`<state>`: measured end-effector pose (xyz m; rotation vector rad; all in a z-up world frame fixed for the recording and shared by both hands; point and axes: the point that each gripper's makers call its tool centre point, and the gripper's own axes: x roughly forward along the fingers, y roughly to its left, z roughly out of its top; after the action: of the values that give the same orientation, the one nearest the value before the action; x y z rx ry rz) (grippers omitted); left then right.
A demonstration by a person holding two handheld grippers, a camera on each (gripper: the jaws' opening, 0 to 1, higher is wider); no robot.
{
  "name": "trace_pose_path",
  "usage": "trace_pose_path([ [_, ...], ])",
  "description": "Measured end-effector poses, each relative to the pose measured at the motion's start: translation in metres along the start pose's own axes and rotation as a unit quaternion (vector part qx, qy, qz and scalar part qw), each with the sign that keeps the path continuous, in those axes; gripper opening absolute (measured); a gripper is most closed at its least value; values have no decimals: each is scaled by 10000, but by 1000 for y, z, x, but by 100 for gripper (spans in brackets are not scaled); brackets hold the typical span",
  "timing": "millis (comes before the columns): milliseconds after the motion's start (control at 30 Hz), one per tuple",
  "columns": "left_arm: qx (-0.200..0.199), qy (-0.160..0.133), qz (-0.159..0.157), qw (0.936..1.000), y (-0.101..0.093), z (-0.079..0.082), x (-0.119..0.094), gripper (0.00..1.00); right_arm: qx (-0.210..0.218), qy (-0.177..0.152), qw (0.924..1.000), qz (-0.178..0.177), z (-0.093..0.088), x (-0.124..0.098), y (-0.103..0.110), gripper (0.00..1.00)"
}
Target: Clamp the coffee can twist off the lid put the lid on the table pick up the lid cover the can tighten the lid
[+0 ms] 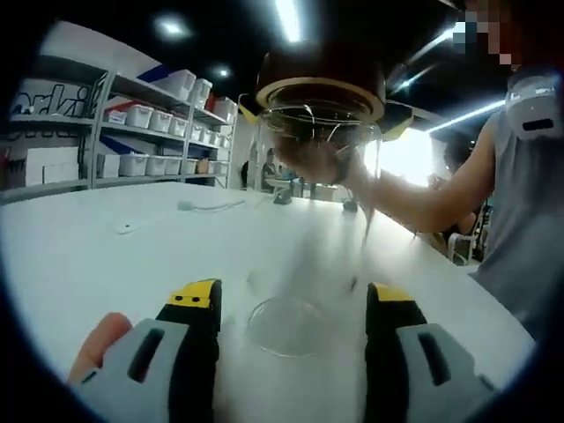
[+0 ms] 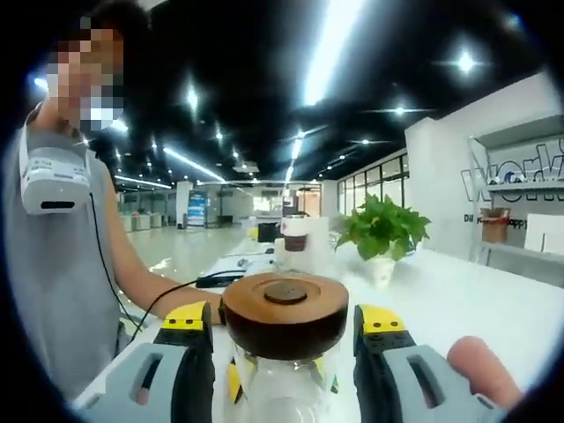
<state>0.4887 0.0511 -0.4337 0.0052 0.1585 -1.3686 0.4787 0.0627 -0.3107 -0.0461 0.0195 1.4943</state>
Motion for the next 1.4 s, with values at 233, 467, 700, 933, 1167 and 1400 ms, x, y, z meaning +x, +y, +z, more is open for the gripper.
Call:
trace_pose_path([
  [233,54,-34,-41,10000,-3,2,1,56,5,-65,9997,-229,2,-8,-4,61],
  [467,-122,-340,35,9993,1,18,-6,52,-139,26,9990,-417,4,-26,-4,60],
  [700,257,-957,66,9951,0,77,-34,56,-207,-5,9984,-527,3,-37,-10,58],
  [933,629,-1073,-272,9919,-12,120,-35,54,-313,38,9985,-448,6,-30,-14,54],
  [1167,725,-1024,-386,9913,-14,132,-27,45,-254,-129,9994,-207,10,-25,-4,47],
  [1400,708,-985,-370,9919,-9,132,-26,40,-227,-54,9993,-298,1,-20,-5,46],
])
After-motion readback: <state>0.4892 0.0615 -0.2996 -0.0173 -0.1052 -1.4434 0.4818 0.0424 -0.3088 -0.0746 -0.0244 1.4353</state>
